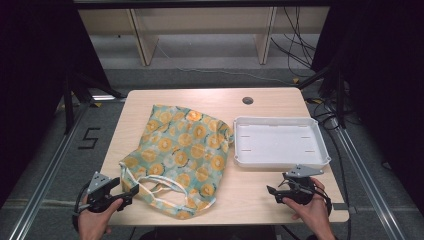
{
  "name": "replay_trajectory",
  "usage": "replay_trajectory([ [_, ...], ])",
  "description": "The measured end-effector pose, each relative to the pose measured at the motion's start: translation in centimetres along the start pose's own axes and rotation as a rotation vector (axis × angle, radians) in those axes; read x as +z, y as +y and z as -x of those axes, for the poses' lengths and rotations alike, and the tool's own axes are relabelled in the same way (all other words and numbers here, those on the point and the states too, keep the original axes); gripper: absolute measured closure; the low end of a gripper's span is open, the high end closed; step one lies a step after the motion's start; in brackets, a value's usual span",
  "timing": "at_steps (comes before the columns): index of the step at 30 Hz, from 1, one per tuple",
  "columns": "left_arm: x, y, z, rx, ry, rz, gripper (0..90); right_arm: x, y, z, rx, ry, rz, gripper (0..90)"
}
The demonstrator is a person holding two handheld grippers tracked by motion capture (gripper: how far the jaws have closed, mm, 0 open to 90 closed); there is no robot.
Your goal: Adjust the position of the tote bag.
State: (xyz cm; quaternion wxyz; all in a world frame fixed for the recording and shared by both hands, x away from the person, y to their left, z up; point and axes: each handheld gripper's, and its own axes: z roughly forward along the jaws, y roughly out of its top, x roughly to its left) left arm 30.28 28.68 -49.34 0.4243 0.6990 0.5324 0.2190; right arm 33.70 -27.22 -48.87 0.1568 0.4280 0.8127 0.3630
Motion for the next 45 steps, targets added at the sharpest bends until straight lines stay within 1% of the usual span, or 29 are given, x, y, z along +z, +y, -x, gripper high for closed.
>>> replay_trajectory([
  [4,0.0,0.0,0.0,-0.008,-0.002,0.002,19.1,0.1,0.0,0.0,-0.016,-0.008,0.009,22.9],
  [6,0.0,0.1,0.0,-0.005,-0.001,0.004,19.1,0.2,0.0,0.1,-0.042,0.007,0.004,22.9],
  [7,0.0,0.2,-0.1,-0.005,-0.004,0.005,19.1,0.2,0.0,-0.1,-0.016,0.005,0.003,22.9],
  [10,0.0,0.6,-0.1,-0.018,0.005,0.011,19.1,0.2,0.1,-0.3,-0.020,0.005,0.007,22.8],
  [11,0.1,0.7,-0.2,-0.013,-0.003,0.014,19.1,0.4,0.2,-0.4,-0.025,0.024,-0.001,22.8],
  [14,0.3,1.5,-0.4,-0.007,0.013,0.026,19.1,0.6,0.2,-0.6,-0.038,0.019,-0.001,22.7],
  [15,0.5,1.8,-0.5,-0.004,0.016,0.016,19.0,0.6,0.3,-0.6,-0.050,0.027,-0.011,22.6],
  [16,0.7,1.9,-0.6,-0.004,0.014,0.016,18.6,0.7,0.3,-0.9,-0.030,0.028,-0.006,22.6],
  [17,0.9,2.2,-0.8,-0.001,0.018,0.010,18.6,0.8,0.3,-0.9,-0.041,0.030,-0.004,22.6],
  [21,1.9,3.4,-1.5,-0.007,0.019,-0.025,18.5,0.8,0.6,-1.3,-0.032,0.044,-0.014,22.6],
  [23,2.3,4.0,-1.8,-0.017,0.022,-0.025,18.5,1.1,0.6,-1.4,-0.053,0.046,-0.001,22.6],
  [24,2.5,4.2,-1.9,-0.017,0.023,-0.028,18.6,1.1,0.7,-1.5,-0.038,0.067,-0.016,22.6],
  [25,2.8,4.5,-2.1,-0.018,0.020,-0.039,18.6,1.1,0.7,-1.7,-0.032,0.052,-0.010,22.6],
  [26,3.0,4.8,-2.3,-0.026,0.017,-0.042,18.6,1.1,0.7,-1.7,-0.049,0.053,-0.009,22.6],
  [30,3.5,6.0,-3.2,-0.039,0.002,-0.057,18.6,1.3,0.8,-2.0,-0.062,0.060,-0.017,22.5],
  [31,3.5,6.3,-3.3,-0.036,0.012,-0.059,18.6,1.4,0.8,-1.9,-0.080,0.057,-0.005,22.6],
  [32,3.7,6.5,-3.4,-0.031,0.018,-0.067,18.6,1.3,0.8,-2.2,-0.053,0.065,-0.016,22.6],
  [33,3.9,6.6,-3.8,-0.024,0.017,-0.077,18.6,1.5,0.9,-2.0,-0.076,0.075,-0.020,22.6],
  [34,4.1,6.8,-3.9,-0.043,0.021,-0.069,18.6,1.5,0.8,-2.1,-0.067,0.065,-0.018,22.6],
  [35,4.3,6.8,-4.1,-0.052,0.026,-0.073,18.6,1.5,0.8,-2.1,-0.082,0.059,-0.005,22.6],
  [36,4.6,6.9,-4.2,-0.053,0.023,-0.078,18.6,1.5,0.8,-2.3,-0.065,0.064,-0.014,22.6],
  [37,4.9,6.9,-4.3,-0.045,0.032,-0.098,18.8,1.5,0.9,-2.3,-0.072,0.067,-0.024,22.6],
  [38,5.3,6.9,-4.8,-0.008,0.034,-0.129,19.4,1.5,0.9,-2.4,-0.061,0.072,-0.023,22.6],
  [39,5.3,6.9,-4.8,-0.008,0.034,-0.129,19.6,1.5,0.9,-2.4,-0.061,0.072,-0.023,22.6],
  [40,5.9,6.7,-5.1,-0.024,0.034,-0.139,19.6,1.8,0.9,-2.3,-0.096,0.066,-0.004,22.6],
  [41,6.6,6.3,-5.7,-0.017,0.027,-0.174,24.5,1.7,1.0,-2.7,-0.071,0.077,-0.026,22.6],
  [42,6.8,6.2,-5.9,-0.015,0.028,-0.177,26.8,1.8,1.0,-2.6,-0.101,0.083,-0.016,22.6],
  [44,7.3,5.9,-6.3,-0.022,0.024,-0.188,30.9,1.9,1.2,-2.8,-0.096,0.085,-0.017,22.6],
  [45,7.4,5.8,-6.4,-0.022,0.021,-0.192,32.6,2.1,1.2,-2.8,-0.114,0.085,0.000,22.6],
])
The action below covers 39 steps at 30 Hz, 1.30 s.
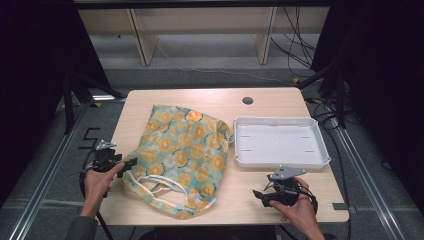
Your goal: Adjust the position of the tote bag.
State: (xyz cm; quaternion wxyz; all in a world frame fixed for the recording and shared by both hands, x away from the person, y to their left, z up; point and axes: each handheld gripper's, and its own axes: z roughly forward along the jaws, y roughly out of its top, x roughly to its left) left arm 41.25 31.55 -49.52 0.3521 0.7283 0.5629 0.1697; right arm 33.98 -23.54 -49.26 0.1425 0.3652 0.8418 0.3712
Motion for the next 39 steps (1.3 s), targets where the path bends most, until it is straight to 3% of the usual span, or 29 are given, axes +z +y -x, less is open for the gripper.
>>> replay_trajectory([
  [1,0.2,-0.1,-0.1,0.008,-0.010,-0.007,34.3,0.0,0.1,-0.2,0.020,0.010,-0.010,22.6],
  [2,0.3,-0.2,-0.1,0.016,-0.021,-0.022,37.0,0.2,0.3,-0.3,0.005,0.017,-0.016,22.6],
  [4,0.6,-0.4,-0.3,0.063,-0.037,-0.039,52.1,0.6,0.5,-0.7,0.007,0.036,-0.009,22.6],
  [5,0.6,-0.6,-0.3,0.079,-0.038,-0.037,64.8,0.9,0.8,-0.9,-0.002,0.053,-0.007,22.6],
  [8,0.4,-1.0,0.3,0.115,-0.046,-0.032,82.9,1.7,1.6,-1.8,-0.005,0.096,0.006,22.6],
  [12,-0.2,-1.4,1.2,0.173,-0.078,-0.050,87.6,3.1,3.0,-3.4,0.003,0.191,0.023,22.4],
  [16,-0.8,-2.0,2.3,0.210,-0.100,-0.064,87.9,4.9,4.3,-5.4,-0.021,0.251,-0.014,21.4],
  [18,-1.0,-2.2,2.7,0.213,-0.113,-0.065,87.9,5.7,4.7,-6.2,-0.046,0.242,-0.032,23.4],
  [19,-1.2,-2.3,2.8,0.230,-0.116,-0.079,87.9,6.3,4.7,-6.5,-0.056,0.239,-0.038,28.5],
  [20,-1.2,-2.3,2.8,0.230,-0.116,-0.079,87.9,6.6,4.9,-6.6,-0.083,0.230,-0.079,38.5],
  [21,-1.3,-2.5,3.2,0.227,-0.129,-0.071,87.9,6.6,4.9,-6.6,-0.083,0.230,-0.079,38.5],
  [22,-1.3,-2.6,3.4,0.243,-0.132,-0.075,87.9,7.5,5.0,-6.8,-0.154,0.192,-0.091,61.5],
  [23,-1.4,-2.8,3.7,0.258,-0.130,-0.077,87.9,7.6,5.1,-6.7,-0.184,0.190,-0.106,71.1],
  [24,-1.5,-2.9,3.9,0.272,-0.132,-0.087,88.0,7.5,5.3,-6.7,-0.191,0.195,-0.126,77.1],
  [26,-1.7,-3.2,4.4,0.269,-0.160,-0.096,88.0,7.5,5.6,-6.5,-0.272,0.139,-0.126,86.4],
  [31,-2.3,-4.2,6.2,0.306,-0.191,-0.079,88.1,5.6,6.8,-5.0,-0.334,0.048,-0.088,88.9],
  [33,-2.4,-4.5,6.7,0.310,-0.202,-0.074,88.1,5.2,7.0,-4.7,-0.333,0.029,-0.075,88.9],
  [35,-2.7,-5.3,8.1,0.318,-0.239,-0.064,88.1,4.4,7.2,-3.6,-0.330,-0.003,-0.076,88.9],
  [38,-3.1,-5.7,9.3,0.361,-0.252,-0.066,88.1,4.3,7.1,-2.5,-0.327,-0.027,-0.078,88.8],
  [39,-3.0,-5.8,9.6,0.348,-0.258,-0.063,88.0,4.3,7.1,-2.2,-0.310,-0.033,-0.076,88.4],
])
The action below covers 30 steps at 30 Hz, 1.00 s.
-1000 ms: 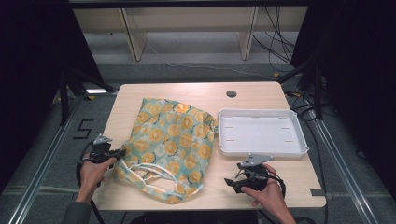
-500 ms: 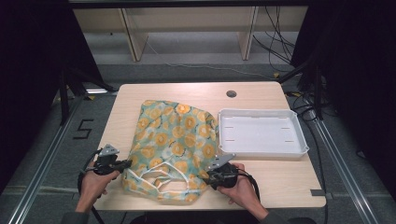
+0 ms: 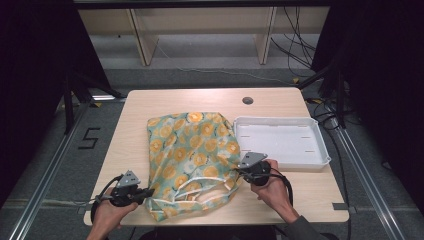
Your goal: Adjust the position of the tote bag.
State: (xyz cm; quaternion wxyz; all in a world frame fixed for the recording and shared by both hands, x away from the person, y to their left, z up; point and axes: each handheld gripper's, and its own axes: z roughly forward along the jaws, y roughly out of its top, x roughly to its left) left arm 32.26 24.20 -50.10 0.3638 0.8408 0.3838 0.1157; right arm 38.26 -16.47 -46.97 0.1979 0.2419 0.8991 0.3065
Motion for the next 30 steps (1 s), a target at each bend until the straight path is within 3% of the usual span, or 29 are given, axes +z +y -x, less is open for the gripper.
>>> replay_trajectory([
  [5,-0.1,0.1,-0.1,0.001,0.001,0.004,83.1,0.0,-0.3,1.0,0.031,-0.009,0.012,80.1],
  [6,-0.4,0.0,-0.2,-0.028,0.044,0.014,73.2,-0.3,-0.3,1.1,0.079,-0.023,0.038,61.9],
  [7,-0.6,0.0,-0.1,-0.037,0.057,0.027,70.3,-0.5,-0.3,1.1,0.096,-0.030,0.050,55.9],
  [8,-1.0,0.1,0.0,-0.023,0.069,0.018,66.0,-1.0,-0.3,1.1,0.101,-0.032,0.063,51.2],
  [11,-1.7,0.2,0.8,-0.085,0.097,0.102,50.9,-2.2,-0.3,1.1,0.116,-0.032,0.157,43.8],
  [12,-1.9,0.3,1.1,-0.088,0.112,0.116,48.3,-2.6,-0.2,0.9,0.113,-0.015,0.199,43.6],
  [13,-2.3,0.4,1.3,-0.061,0.120,0.107,46.5,-2.9,-0.2,0.7,0.132,0.007,0.226,43.6],
  [14,-2.4,0.6,1.8,-0.074,0.128,0.131,44.1,-3.0,-0.1,0.5,0.129,0.029,0.239,43.4],
  [17,-2.8,1.0,2.6,-0.065,0.138,0.163,41.4,-2.7,0.2,-0.5,0.113,0.088,0.233,43.2],
  [19,-3.1,1.4,3.3,-0.054,0.145,0.180,39.9,-2.0,0.4,-1.2,0.067,0.126,0.231,43.3],
  [20,-3.1,1.7,4.0,-0.037,0.119,0.182,39.9,-1.6,0.4,-1.7,0.069,0.143,0.214,43.3],
  [21,-3.3,1.8,4.2,0.006,0.103,0.146,39.9,-1.3,0.5,-2.0,0.060,0.160,0.208,43.2],
  [23,-2.9,2.0,4.9,0.018,0.065,0.139,40.1,-0.7,0.6,-2.7,0.035,0.205,0.171,42.8],
  [24,-2.9,2.0,4.9,0.018,0.065,0.139,40.3,-0.5,0.7,-2.9,0.020,0.217,0.160,42.7],
  [25,-2.6,2.0,5.2,0.032,0.034,0.120,40.3,-0.5,0.7,-2.9,0.020,0.217,0.160,42.7],
  [26,-2.3,2.0,5.6,0.073,-0.004,0.085,41.1,-0.3,0.7,-3.5,0.023,0.235,0.158,42.7],
  [27,-2.3,2.0,5.6,0.073,-0.004,0.085,41.2,-0.3,0.7,-3.5,0.023,0.235,0.158,42.7],
  [28,-1.9,2.0,6.1,0.103,-0.069,0.047,41.3,-0.1,0.7,-3.5,0.001,0.252,0.170,42.6],
  [30,-1.5,1.8,6.5,0.091,-0.085,0.035,41.0,-0.2,0.6,-3.5,0.028,0.257,0.159,42.6],
])
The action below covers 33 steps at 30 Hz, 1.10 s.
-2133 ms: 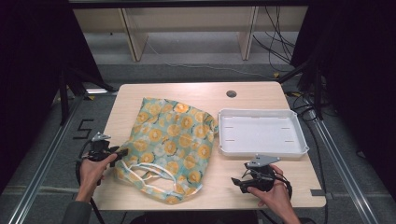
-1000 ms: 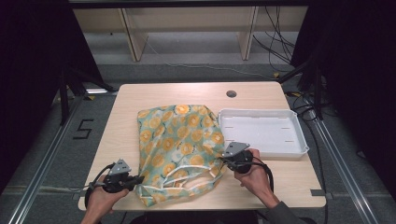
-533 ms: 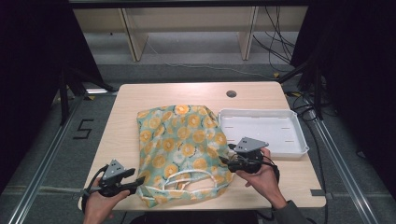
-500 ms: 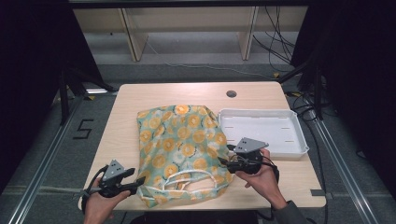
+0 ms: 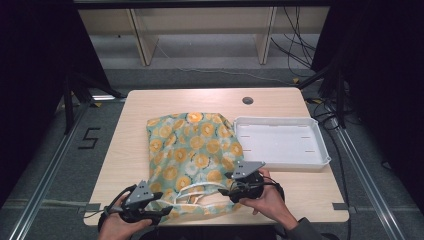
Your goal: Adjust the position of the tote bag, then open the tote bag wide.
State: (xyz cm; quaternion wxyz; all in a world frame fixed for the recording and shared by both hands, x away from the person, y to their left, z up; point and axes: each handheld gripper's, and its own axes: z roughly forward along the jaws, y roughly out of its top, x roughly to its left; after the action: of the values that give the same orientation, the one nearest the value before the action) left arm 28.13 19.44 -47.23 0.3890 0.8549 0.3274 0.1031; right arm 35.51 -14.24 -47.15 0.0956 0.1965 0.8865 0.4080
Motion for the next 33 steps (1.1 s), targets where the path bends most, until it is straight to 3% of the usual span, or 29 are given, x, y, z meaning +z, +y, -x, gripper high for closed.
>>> replay_trajectory([
  [3,0.8,-0.3,0.5,0.017,-0.039,-0.028,36.9,0.0,-0.1,0.1,0.011,0.006,0.006,42.1],
  [4,1.2,-0.4,0.7,0.014,-0.028,-0.028,34.6,0.1,-0.2,0.1,0.015,0.011,0.004,42.0],
  [6,2.0,-0.5,0.8,0.066,0.000,-0.069,29.3,0.2,-0.1,0.0,0.013,0.013,0.006,41.9],
  [8,2.6,-0.6,0.9,0.081,0.028,-0.083,26.2,0.2,-0.1,0.0,-0.005,0.019,0.005,41.9],
  [9,2.8,-0.6,0.7,0.097,0.025,-0.093,31.1,0.2,-0.1,0.0,0.000,0.019,0.004,41.9],
  [10,2.8,-0.6,0.7,0.097,0.025,-0.093,46.6,0.2,-0.1,0.0,0.015,0.015,0.001,41.9],
  [11,2.9,-0.5,0.8,0.112,0.021,-0.085,46.6,0.2,-0.1,0.0,0.015,0.015,0.001,41.9],
  [12,2.9,0.0,0.8,0.163,0.020,-0.081,70.0,0.3,-0.1,0.0,0.004,0.024,0.002,42.2],
  [14,2.8,0.3,0.8,0.166,0.011,-0.063,83.4,0.3,-0.1,0.0,0.007,0.026,0.004,42.4],
  [17,1.5,2.4,0.6,0.180,0.017,0.002,87.5,0.0,0.1,0.0,0.003,0.023,0.017,42.6],
  [20,0.5,4.3,0.3,0.171,0.021,0.055,87.7,-0.7,0.5,0.0,0.019,0.025,0.031,42.1],
  [23,-0.1,6.1,-0.6,0.179,0.024,0.076,87.6,-1.7,1.2,-0.1,0.017,0.046,0.083,40.3],
  [26,-0.1,7.7,-1.8,0.131,-0.001,0.116,87.7,-2.5,1.9,-0.2,0.025,0.071,0.129,36.2],
  [28,-0.1,8.8,-2.3,0.131,0.008,0.128,87.7,-2.4,2.1,-0.5,0.020,0.077,0.155,31.7],
  [30,0.0,9.7,-2.6,0.117,0.007,0.144,87.7,-2.2,2.1,-0.8,0.016,0.084,0.127,29.2],
  [31,-0.2,10.1,-2.8,0.135,0.010,0.133,87.7,-1.9,2.1,-1.0,0.022,0.074,0.121,27.4],
  [32,0.0,10.4,-2.8,0.110,0.009,0.157,87.7,-1.6,2.2,-1.1,-0.002,0.072,0.106,25.6],
  [33,0.0,10.7,-3.0,0.110,0.005,0.153,87.7,-1.3,2.2,-1.2,-0.023,0.055,0.096,24.0],
])
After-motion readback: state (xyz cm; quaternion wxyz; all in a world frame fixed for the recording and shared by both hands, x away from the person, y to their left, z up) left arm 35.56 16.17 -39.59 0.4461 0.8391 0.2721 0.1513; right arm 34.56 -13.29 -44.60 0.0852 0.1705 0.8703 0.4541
